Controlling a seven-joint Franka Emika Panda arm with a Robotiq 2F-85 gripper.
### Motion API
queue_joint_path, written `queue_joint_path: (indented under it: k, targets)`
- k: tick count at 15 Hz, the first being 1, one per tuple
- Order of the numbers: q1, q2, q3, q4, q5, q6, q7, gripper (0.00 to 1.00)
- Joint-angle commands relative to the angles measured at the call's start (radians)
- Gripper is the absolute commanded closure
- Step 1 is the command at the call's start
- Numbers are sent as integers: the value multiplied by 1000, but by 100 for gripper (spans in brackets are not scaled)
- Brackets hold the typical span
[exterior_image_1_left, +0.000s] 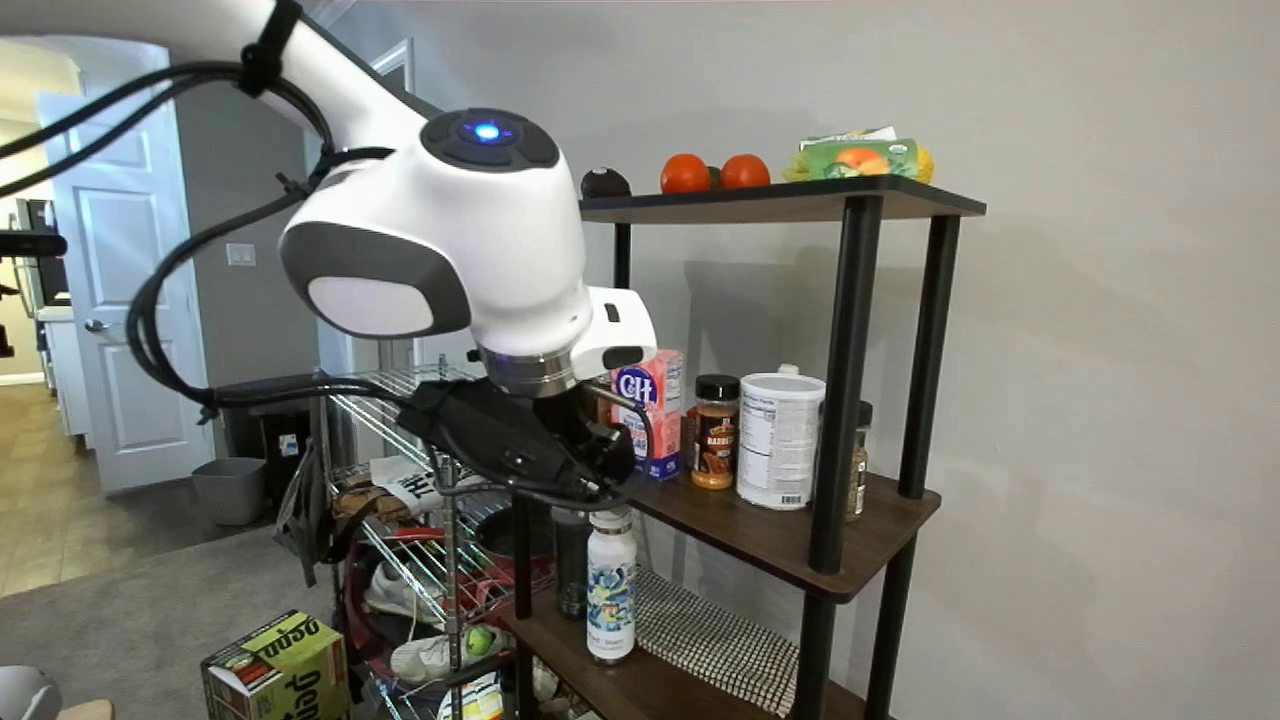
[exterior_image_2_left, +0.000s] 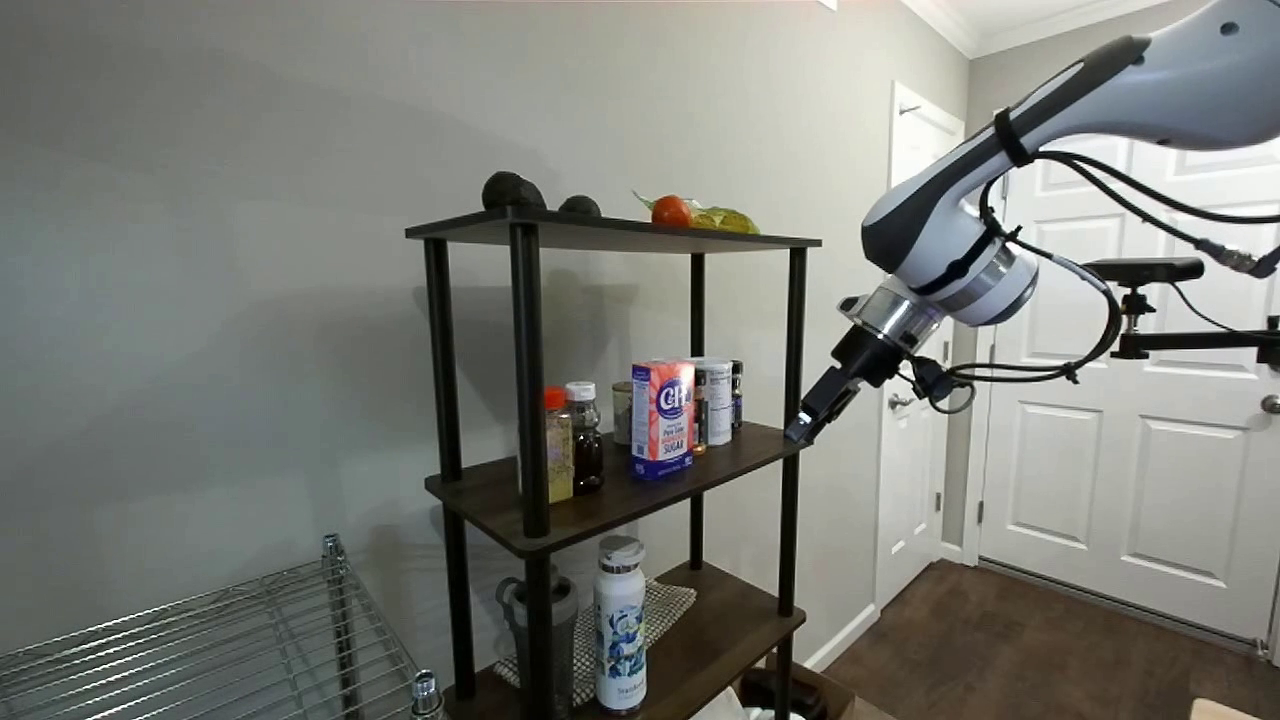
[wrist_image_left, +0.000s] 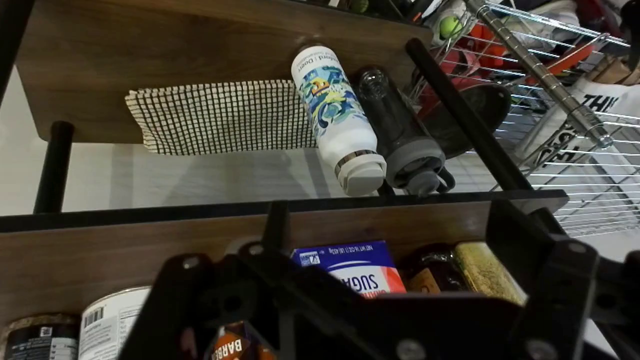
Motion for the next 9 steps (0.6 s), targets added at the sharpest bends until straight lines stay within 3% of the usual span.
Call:
queue_joint_path:
  k: [1, 9]
  targets:
    - [-32, 15, 43, 8, 89, 30, -101, 0]
    - [-86, 4, 101, 3, 65, 20, -97, 0]
